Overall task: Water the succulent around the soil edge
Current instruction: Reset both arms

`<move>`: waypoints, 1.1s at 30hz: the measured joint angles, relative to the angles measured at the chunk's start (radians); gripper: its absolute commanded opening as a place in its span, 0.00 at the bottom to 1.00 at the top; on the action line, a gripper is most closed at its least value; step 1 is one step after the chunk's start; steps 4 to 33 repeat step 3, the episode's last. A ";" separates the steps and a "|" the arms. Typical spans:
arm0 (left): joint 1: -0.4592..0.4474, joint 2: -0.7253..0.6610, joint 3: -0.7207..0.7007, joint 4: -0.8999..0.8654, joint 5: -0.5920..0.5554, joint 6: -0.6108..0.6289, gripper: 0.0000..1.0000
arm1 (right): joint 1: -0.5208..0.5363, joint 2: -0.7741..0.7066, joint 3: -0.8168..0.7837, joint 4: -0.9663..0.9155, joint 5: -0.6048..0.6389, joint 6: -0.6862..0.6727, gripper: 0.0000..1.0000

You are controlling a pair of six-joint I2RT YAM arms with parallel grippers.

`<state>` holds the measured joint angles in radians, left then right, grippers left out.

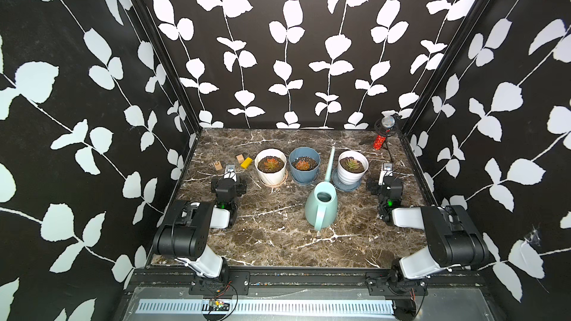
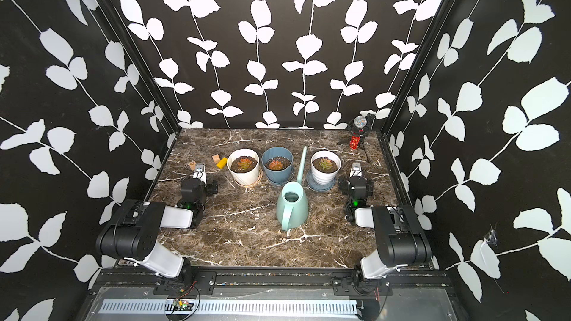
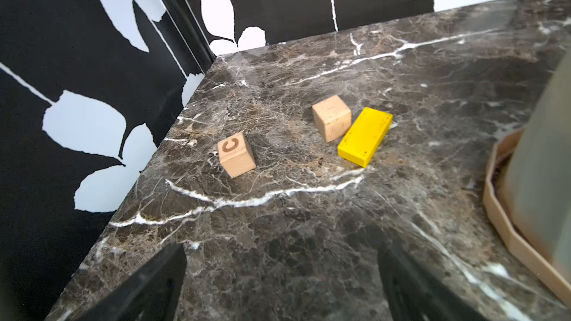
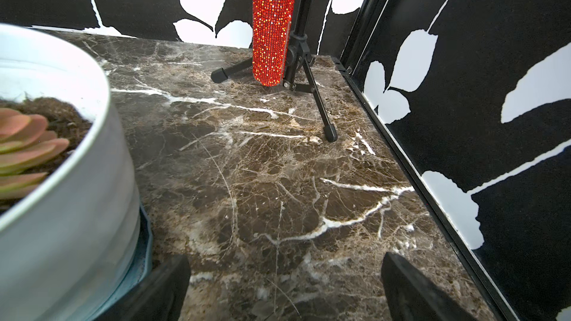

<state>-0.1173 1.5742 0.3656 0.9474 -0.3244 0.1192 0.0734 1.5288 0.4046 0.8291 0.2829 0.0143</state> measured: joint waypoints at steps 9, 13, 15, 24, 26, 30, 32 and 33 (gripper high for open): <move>0.008 0.000 0.006 -0.011 0.004 -0.011 0.99 | 0.000 0.000 0.000 0.000 -0.003 0.000 0.99; 0.008 0.000 0.006 -0.011 0.004 -0.011 0.99 | 0.000 0.000 0.000 0.000 -0.003 0.000 0.99; 0.008 0.000 0.006 -0.011 0.004 -0.011 0.99 | 0.000 0.000 0.000 0.000 -0.003 0.000 0.99; 0.008 0.000 0.006 -0.011 0.004 -0.011 0.99 | 0.000 0.000 0.000 0.000 -0.003 0.000 0.99; 0.008 0.000 0.006 -0.011 0.004 -0.011 0.99 | 0.000 0.000 0.000 0.000 -0.003 0.000 0.99; 0.008 0.000 0.006 -0.011 0.004 -0.011 0.99 | 0.000 0.000 0.000 0.000 -0.003 0.000 0.99; 0.008 0.000 0.006 -0.011 0.004 -0.011 0.99 | 0.000 0.000 0.000 0.000 -0.003 0.000 0.99; 0.008 0.000 0.006 -0.011 0.004 -0.011 0.99 | 0.000 0.000 0.000 0.000 -0.003 0.000 0.99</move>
